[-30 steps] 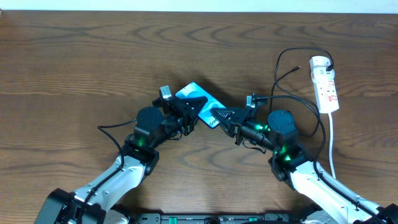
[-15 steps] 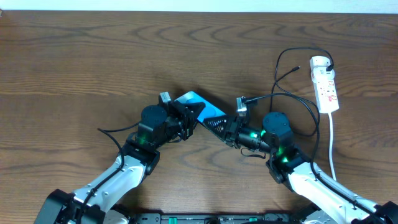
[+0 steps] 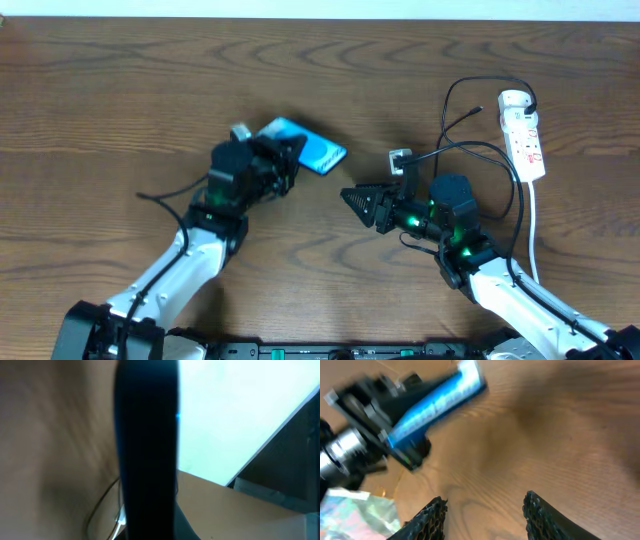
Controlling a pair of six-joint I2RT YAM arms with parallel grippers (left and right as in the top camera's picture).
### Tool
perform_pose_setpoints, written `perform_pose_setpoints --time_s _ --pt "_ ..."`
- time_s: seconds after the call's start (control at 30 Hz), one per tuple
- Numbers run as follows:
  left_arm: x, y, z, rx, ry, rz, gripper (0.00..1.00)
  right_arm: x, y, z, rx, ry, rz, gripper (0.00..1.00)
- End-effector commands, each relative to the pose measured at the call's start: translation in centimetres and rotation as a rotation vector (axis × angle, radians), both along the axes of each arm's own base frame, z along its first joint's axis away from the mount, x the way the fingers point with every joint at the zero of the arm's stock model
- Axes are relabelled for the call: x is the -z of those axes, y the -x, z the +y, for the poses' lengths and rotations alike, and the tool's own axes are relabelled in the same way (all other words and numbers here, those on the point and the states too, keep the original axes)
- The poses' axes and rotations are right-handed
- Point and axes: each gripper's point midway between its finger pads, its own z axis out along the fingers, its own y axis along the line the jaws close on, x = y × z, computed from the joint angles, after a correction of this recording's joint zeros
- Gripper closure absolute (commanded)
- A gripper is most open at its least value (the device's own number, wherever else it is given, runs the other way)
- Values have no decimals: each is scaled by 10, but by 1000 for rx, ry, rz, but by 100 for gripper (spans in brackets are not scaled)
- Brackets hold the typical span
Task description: Plug charger to phone and switch on socket
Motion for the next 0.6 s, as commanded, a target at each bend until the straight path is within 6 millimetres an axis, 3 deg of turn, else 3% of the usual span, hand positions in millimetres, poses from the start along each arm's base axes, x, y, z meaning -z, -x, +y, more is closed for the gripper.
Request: perform_pose_setpoints --time_s 0.0,0.2,0.4,0.57 --pt "-31 -31 -16 57 -26 -81 92 -14 -14 -14 54 43 -103 51" --pt "-14 -45 -54 256 25 -14 93 -4 -26 -64 272 236 -47 51" --pt "22 -21 -78 464 97 111 93 -25 -27 -138 592 519 22 44" --pt "15 -5 -85 572 126 95 93 -44 -23 -158 653 631 78 43"
